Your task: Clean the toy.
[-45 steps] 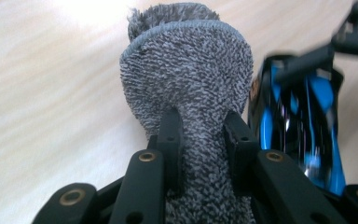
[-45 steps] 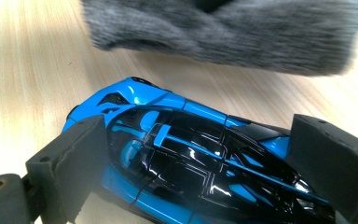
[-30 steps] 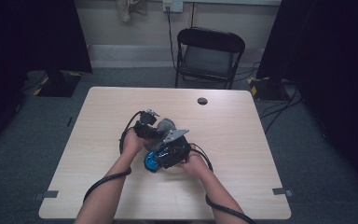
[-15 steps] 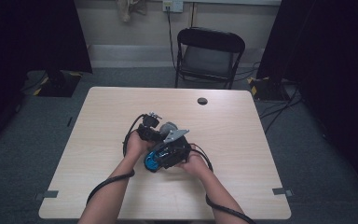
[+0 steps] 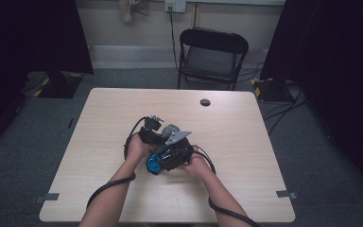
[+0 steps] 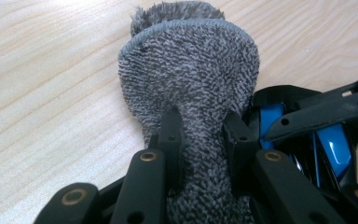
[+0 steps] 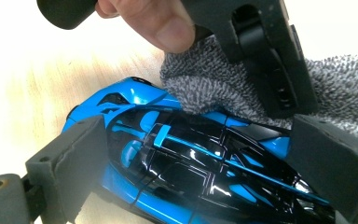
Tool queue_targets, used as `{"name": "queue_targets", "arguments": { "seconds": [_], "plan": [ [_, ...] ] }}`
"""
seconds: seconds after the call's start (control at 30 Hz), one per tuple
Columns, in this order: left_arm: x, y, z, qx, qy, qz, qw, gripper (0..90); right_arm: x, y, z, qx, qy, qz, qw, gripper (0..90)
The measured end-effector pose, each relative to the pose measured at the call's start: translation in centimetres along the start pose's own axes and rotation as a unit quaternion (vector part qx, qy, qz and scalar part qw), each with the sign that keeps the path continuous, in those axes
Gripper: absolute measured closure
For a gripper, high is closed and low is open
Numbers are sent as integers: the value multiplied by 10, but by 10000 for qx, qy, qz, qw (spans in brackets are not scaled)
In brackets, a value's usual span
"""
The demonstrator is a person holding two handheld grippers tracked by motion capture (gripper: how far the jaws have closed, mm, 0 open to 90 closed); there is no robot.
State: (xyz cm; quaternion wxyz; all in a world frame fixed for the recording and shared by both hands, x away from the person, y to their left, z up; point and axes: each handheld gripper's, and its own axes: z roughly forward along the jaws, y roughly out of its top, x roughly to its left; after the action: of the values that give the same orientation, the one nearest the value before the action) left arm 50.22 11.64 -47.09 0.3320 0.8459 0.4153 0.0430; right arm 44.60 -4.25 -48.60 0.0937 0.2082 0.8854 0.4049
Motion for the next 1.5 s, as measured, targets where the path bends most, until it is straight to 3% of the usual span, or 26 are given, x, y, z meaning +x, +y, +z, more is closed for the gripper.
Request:
{"name": "queue_targets", "arguments": {
  "seconds": [0.23, 0.6, 0.93, 1.17, 1.5],
  "plan": [
    [0, -3, -3, 36, -73, 120, 9999, 737, 0, 0, 0, -18, 15, 12, 10000, 51],
    [2, -7, -10, 70, -122, 30, 9999, 737, 0, -1, 0, -32, 21, 8, 10000, 52],
    [6, -14, -19, 215, -174, 96, 9996, 736, 0, 0, 0, -17, 24, 1, 10000, 51],
    [8, -24, -28, 243, -121, 104, 9996, 735, 0, 0, 0, -8, 13, -18, 10000, 51],
    [11, -43, -43, 182, -81, -39, 9998, 732, 0, -1, 0, -29, 13, -10, 10000, 51]
  ]
}}
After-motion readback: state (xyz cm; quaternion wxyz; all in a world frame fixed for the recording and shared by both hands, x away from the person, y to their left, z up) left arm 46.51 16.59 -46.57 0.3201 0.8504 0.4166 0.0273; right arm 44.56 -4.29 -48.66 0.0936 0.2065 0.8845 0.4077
